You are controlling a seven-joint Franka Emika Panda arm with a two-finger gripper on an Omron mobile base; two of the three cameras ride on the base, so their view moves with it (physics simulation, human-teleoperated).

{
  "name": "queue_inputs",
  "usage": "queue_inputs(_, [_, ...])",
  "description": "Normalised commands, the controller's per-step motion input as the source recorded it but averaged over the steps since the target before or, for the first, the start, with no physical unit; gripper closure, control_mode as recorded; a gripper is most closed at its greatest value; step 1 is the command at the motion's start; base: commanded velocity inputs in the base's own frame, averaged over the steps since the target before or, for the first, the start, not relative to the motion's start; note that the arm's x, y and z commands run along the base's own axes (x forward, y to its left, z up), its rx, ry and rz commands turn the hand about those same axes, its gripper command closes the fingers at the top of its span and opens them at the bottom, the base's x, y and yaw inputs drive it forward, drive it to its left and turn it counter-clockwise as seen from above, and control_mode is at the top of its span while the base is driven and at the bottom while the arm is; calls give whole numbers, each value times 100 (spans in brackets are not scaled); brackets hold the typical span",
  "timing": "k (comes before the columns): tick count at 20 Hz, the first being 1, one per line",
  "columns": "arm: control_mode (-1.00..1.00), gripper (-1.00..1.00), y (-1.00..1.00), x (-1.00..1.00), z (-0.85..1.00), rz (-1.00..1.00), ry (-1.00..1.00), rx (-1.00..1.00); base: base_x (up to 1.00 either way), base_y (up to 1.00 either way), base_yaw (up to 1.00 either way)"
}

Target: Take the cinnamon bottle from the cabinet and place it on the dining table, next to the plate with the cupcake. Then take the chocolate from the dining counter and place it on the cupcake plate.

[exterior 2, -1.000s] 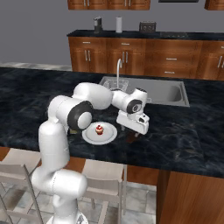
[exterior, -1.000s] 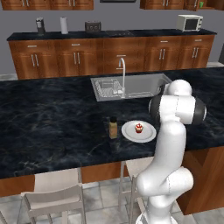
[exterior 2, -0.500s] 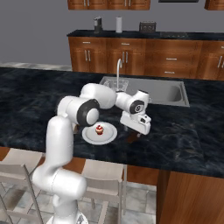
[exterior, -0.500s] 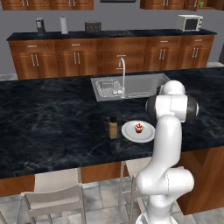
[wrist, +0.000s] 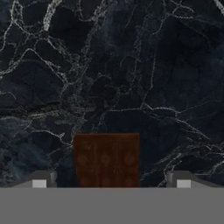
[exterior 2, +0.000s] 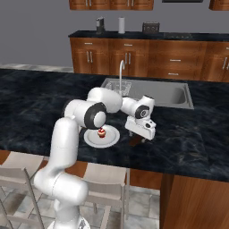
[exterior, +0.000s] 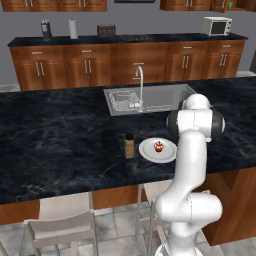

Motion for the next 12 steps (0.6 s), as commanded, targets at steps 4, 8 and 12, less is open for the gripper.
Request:
queue_inputs(4, [-100, -100, 3, 4, -23, 0, 0, 0, 0, 0, 0])
queue_inputs(8, [-100, -100, 2, 1, -20, 0, 1, 0, 0, 0, 0])
queue_inputs(12, [-100, -100, 12, -1, -30, 0, 0, -2, 0, 0, 0])
